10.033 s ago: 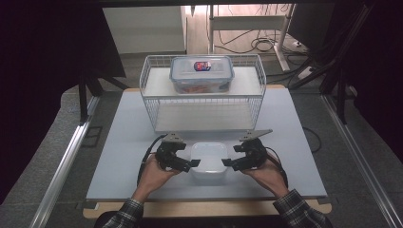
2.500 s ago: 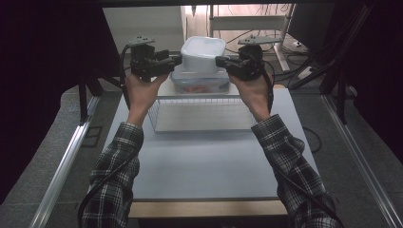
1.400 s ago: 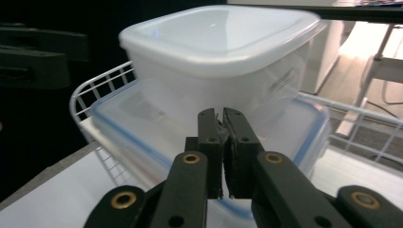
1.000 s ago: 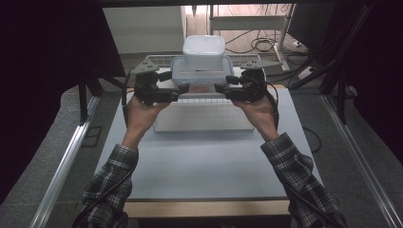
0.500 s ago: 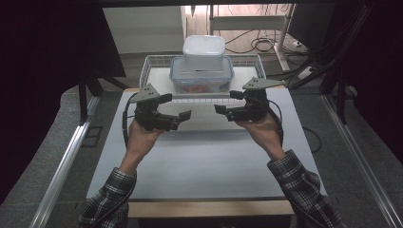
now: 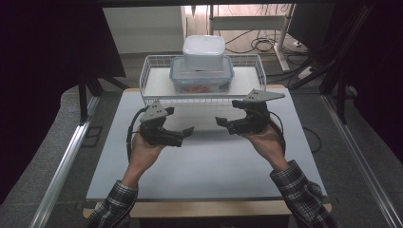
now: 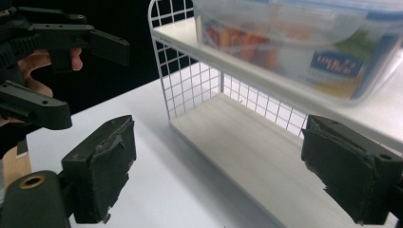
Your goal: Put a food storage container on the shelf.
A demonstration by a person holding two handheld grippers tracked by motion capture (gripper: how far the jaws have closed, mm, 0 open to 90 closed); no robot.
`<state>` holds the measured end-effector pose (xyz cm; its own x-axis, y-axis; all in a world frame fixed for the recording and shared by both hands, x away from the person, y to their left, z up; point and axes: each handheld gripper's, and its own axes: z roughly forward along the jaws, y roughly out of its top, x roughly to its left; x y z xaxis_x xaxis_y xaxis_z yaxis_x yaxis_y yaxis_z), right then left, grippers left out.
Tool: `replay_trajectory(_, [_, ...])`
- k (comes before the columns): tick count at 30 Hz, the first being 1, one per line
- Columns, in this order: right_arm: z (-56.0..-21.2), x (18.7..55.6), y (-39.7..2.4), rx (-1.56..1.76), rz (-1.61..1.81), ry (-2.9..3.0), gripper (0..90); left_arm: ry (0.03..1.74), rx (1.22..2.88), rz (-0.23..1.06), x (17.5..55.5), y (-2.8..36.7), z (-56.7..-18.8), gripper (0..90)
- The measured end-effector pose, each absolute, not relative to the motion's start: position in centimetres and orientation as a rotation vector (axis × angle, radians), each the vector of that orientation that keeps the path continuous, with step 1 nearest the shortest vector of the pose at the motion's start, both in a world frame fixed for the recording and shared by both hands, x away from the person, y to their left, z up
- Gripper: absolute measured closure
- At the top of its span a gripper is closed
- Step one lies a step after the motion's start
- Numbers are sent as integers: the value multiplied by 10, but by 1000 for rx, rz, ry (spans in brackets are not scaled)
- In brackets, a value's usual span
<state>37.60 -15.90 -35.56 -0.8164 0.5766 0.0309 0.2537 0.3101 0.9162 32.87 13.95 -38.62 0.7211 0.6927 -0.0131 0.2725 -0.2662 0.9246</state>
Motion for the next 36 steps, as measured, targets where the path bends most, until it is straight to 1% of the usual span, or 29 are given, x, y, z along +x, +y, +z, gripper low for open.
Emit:
replay_trajectory(4, [-364, 373, -161, 760, 1504, 2287, 93, 763, 1856, 490, 326, 138, -396, 23])
replay_trajectory(9, [-376, 370, -165, 770, 1493, 2303, 69, 783, 1851, 463, 321, 139, -411, 23])
replay_trajectory(13, [-383, 368, -168, 767, 1482, 2306, 56, 794, 1858, 473, 319, 141, -415, 23])
replay_trajectory(15, [-390, 367, -169, 766, 1453, 2331, 33, 797, 1856, 455, 317, 143, -420, 24])
replay_trajectory(22, [-398, 361, -174, 775, 1466, 2351, 10, 788, 1867, 436, 311, 143, -427, 24])
replay_trajectory(25, [-402, 356, -175, 776, 1457, 2366, 10, 787, 1868, 417, 308, 143, -433, 24])
replay_trajectory(30, [-409, 348, -180, 787, 1437, 2351, 10, 795, 1900, 435, 302, 142, -441, 16])
replay_trajectory(36, [-412, 342, -188, 811, 1421, 2335, 11, 814, 1885, 437, 295, 146, -446, 6])
